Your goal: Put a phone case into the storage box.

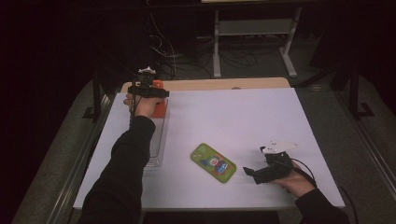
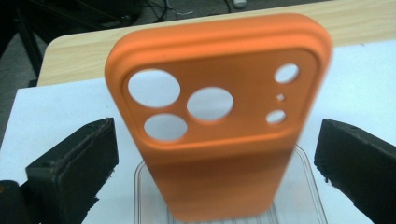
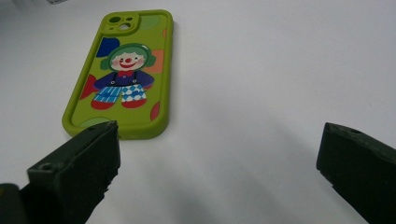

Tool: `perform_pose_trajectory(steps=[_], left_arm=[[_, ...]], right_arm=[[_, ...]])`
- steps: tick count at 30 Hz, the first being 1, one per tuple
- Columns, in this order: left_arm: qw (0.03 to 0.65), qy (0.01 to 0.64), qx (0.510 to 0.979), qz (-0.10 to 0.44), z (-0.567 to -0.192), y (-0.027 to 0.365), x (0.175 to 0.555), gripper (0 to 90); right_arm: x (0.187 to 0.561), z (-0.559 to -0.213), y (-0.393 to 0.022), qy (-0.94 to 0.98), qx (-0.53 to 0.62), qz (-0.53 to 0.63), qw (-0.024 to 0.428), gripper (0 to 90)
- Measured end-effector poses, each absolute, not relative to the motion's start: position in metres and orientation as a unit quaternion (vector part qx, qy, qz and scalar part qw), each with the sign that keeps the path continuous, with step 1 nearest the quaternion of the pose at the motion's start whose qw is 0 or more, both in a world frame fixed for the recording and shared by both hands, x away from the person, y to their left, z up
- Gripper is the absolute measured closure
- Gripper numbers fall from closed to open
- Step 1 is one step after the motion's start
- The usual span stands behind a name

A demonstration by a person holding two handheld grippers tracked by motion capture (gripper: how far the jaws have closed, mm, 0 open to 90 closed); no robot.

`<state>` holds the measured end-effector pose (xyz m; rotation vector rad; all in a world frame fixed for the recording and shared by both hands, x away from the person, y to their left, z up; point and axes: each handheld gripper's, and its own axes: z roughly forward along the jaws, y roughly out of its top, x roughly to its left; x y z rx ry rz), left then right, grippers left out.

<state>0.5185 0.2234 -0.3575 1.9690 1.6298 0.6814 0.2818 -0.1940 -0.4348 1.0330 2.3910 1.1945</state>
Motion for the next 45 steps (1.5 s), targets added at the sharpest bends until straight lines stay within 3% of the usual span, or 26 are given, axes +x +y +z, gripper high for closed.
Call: perform_pose_trajectory(steps=[19, 45], left_arm=[[0.327, 0.501, 0.785, 0.159, -0.327, 0.236, 0.449, 0.0], [0.379, 0.388, 0.832, 0.113, -0.346, 0.185, 0.388, 0.0]], right_arm=[[0.287, -0.431, -0.190, 0.818, 0.363, 0.425, 0.137, 0.0], [0.287, -0.428, -0.185, 0.818, 0.361, 0.425, 0.138, 0.0]])
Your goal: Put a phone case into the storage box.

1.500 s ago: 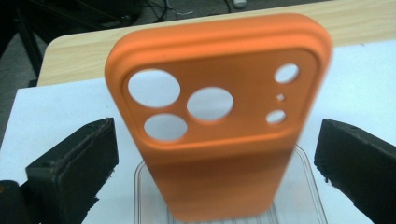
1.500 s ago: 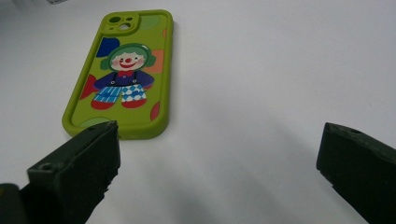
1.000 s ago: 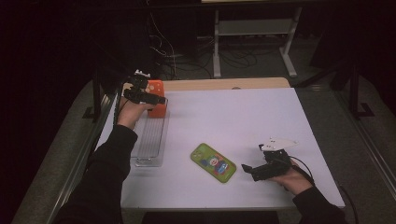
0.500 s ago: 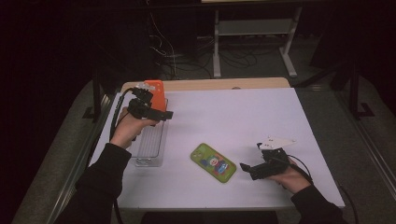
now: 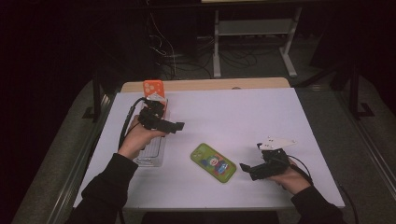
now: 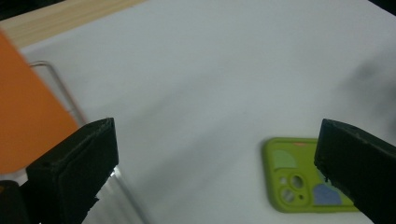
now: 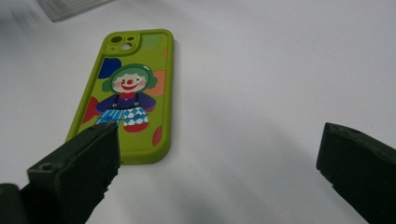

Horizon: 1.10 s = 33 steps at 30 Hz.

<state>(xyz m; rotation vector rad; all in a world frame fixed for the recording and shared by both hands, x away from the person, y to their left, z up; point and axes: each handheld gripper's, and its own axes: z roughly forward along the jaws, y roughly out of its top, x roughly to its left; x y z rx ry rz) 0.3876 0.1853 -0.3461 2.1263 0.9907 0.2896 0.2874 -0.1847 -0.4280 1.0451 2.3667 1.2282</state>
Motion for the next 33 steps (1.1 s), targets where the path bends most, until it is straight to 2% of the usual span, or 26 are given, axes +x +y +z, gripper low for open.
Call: perform_pose_trajectory(steps=[11, 21, 33], left_arm=[[0.418, 0.339, 0.838, 0.087, -0.355, 0.165, 0.360, 0.0], [0.433, 0.301, 0.845, 0.092, -0.370, 0.168, 0.341, 0.0], [0.452, 0.300, 0.836, 0.087, -0.373, 0.174, 0.336, 0.0]], right_arm=[[0.287, -0.425, -0.182, 0.820, 0.354, 0.429, 0.134, 0.0], [0.288, -0.414, -0.171, 0.820, 0.361, 0.428, 0.118, 0.0], [0.291, -0.415, -0.136, 0.844, 0.357, 0.389, 0.094, 0.0]])
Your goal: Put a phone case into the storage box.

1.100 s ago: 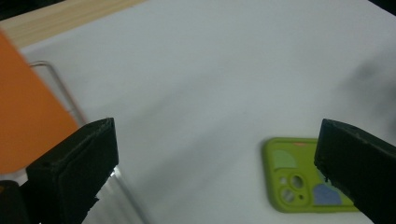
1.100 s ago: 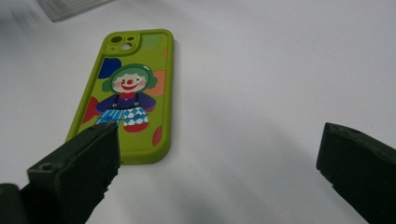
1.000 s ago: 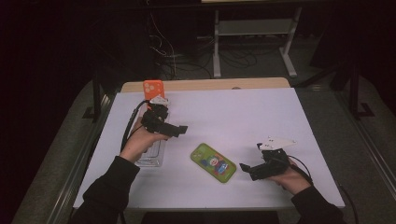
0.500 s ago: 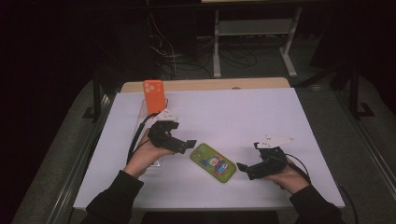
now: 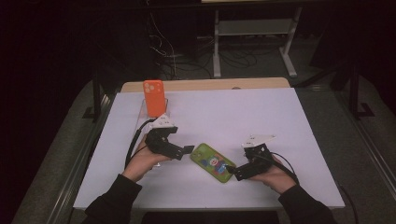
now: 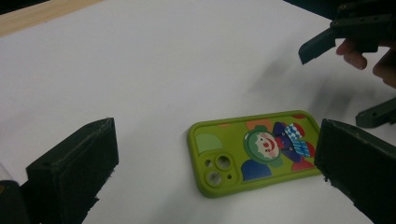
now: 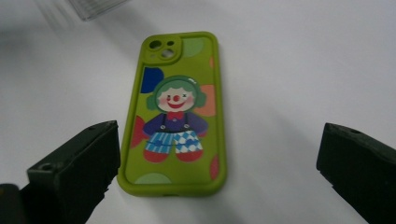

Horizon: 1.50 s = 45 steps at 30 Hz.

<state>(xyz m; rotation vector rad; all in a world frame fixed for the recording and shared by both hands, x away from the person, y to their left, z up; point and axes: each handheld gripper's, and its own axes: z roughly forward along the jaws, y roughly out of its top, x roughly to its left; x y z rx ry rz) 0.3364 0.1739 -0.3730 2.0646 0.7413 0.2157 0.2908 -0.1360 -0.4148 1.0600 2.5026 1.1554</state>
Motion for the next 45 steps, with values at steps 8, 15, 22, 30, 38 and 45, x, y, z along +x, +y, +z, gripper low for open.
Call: perform_pose_trajectory(steps=[8, 15, 22, 30, 38, 45], left_arm=[[0.452, 0.295, 0.838, 0.084, -0.374, 0.171, 0.336, 0.0], [0.454, 0.295, 0.837, 0.081, -0.375, 0.169, 0.335, 0.0], [0.456, 0.295, 0.836, 0.080, -0.375, 0.169, 0.335, 0.0], [0.454, 0.293, 0.838, 0.079, -0.375, 0.168, 0.335, 0.0], [0.453, 0.292, 0.839, 0.079, -0.375, 0.168, 0.335, 0.0], [0.453, 0.292, 0.839, 0.078, -0.376, 0.167, 0.335, 0.0]], right_arm=[[0.295, -0.420, -0.113, 0.858, 0.345, 0.369, 0.091, 0.0], [0.300, -0.427, -0.096, 0.869, 0.345, 0.345, 0.084, 0.0], [0.301, -0.434, -0.083, 0.880, 0.338, 0.322, 0.086, 0.0], [0.301, -0.439, -0.080, 0.889, 0.331, 0.302, 0.090, 5.3], [0.298, -0.443, -0.075, 0.896, 0.323, 0.291, 0.088, 12.4], [0.298, -0.445, -0.075, 0.897, 0.325, 0.287, 0.090, 12.8]])
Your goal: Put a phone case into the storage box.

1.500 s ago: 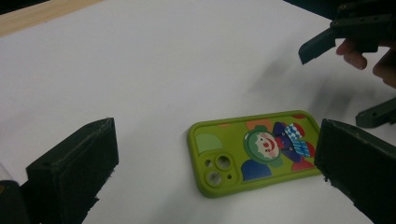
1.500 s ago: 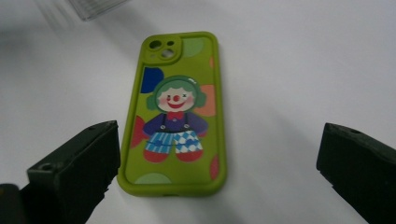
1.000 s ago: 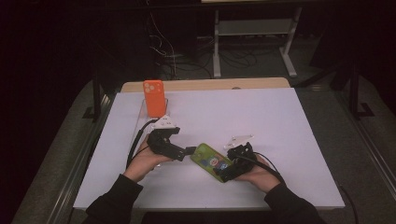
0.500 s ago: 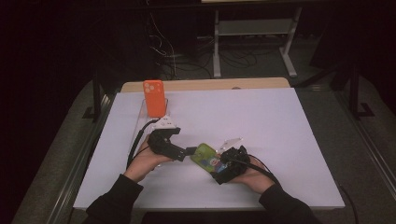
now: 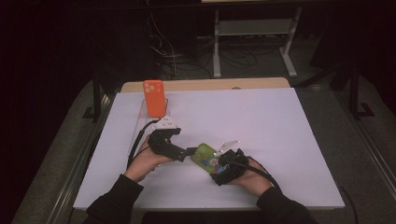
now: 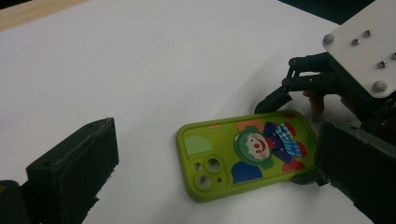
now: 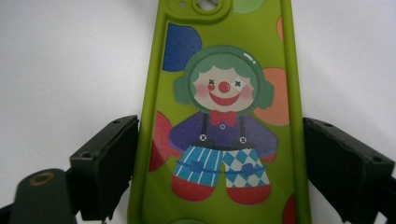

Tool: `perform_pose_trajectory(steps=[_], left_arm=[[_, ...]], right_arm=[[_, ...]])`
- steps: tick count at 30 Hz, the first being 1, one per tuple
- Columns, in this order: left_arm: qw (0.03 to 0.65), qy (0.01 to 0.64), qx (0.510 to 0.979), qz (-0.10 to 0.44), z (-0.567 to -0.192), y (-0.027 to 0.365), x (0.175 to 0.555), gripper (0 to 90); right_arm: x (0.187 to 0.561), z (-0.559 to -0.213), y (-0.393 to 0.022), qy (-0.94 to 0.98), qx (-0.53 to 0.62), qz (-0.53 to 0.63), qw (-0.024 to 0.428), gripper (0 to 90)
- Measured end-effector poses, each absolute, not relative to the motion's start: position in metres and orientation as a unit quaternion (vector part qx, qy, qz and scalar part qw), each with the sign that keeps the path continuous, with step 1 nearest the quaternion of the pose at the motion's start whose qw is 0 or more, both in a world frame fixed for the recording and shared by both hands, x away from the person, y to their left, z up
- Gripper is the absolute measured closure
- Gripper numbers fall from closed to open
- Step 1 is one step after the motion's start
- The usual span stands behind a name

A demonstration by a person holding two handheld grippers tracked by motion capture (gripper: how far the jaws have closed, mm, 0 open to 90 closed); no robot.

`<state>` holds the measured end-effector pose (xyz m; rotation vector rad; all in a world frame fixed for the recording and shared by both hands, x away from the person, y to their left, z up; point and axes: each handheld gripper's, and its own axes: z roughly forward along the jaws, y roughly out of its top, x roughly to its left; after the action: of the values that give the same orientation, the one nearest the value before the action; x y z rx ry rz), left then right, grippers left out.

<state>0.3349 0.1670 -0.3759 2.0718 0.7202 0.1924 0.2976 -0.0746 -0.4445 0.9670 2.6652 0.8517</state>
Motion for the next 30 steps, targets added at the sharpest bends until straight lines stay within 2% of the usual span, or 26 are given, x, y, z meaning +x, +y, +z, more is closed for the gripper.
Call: perform_pose_trajectory(steps=[17, 30], left_arm=[[0.454, 0.289, 0.840, 0.076, -0.376, 0.167, 0.335, 0.0], [0.446, 0.254, 0.856, 0.067, -0.377, 0.163, 0.336, 0.0]], right_arm=[[0.300, -0.442, -0.076, 0.897, 0.330, 0.282, 0.081, 15.2], [0.312, -0.418, -0.114, 0.913, 0.284, 0.283, 0.074, 15.1]])
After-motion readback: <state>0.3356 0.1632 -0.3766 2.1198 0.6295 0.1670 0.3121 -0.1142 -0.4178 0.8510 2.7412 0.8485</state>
